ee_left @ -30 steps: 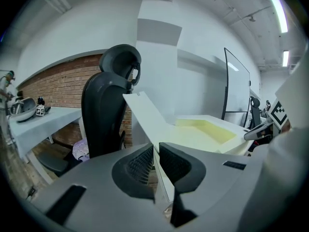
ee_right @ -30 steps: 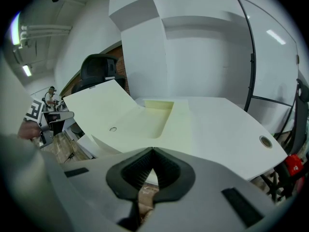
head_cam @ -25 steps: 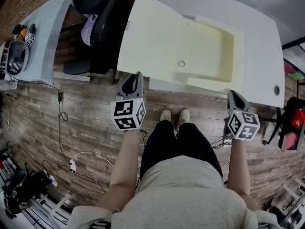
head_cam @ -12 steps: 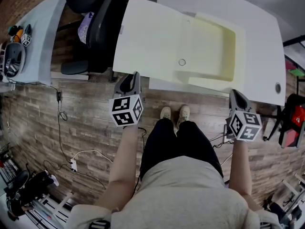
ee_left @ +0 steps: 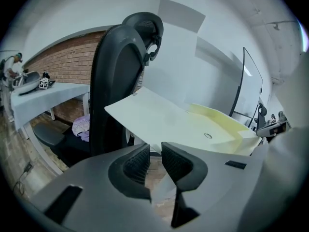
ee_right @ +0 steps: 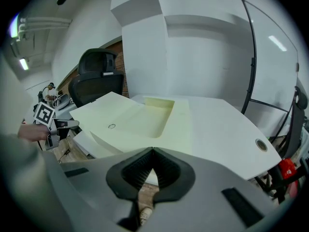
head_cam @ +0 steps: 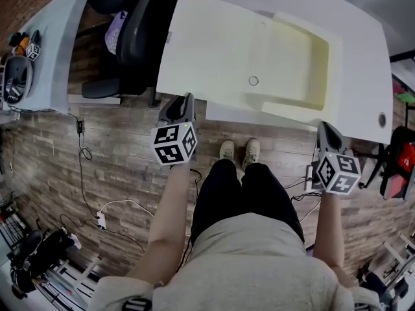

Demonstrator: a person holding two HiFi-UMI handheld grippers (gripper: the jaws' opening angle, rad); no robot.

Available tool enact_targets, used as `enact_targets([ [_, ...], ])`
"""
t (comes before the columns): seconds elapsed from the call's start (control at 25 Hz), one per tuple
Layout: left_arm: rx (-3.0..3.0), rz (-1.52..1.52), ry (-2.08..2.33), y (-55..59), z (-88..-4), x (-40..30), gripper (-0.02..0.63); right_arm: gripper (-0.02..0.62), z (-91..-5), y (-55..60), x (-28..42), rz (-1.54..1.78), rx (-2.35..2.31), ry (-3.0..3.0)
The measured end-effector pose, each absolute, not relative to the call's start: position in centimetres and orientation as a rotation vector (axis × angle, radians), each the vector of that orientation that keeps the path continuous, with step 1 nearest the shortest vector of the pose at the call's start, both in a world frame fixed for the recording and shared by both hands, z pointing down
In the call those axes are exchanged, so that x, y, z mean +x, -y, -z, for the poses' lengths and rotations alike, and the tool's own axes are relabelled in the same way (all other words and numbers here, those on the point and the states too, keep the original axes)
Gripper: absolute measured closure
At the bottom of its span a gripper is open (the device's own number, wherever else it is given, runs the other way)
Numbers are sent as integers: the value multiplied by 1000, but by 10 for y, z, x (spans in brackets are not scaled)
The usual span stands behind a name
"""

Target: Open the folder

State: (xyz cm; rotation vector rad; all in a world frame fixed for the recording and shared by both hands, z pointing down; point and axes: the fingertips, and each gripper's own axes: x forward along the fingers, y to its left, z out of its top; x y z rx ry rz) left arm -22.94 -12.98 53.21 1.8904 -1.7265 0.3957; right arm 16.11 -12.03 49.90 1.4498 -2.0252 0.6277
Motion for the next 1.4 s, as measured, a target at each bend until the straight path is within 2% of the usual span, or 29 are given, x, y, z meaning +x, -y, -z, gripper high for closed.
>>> enact_targets([
  [1.4,1866,-135,1691,138,-533,-236,500,574,-497,120,161,-525,1571,2006],
])
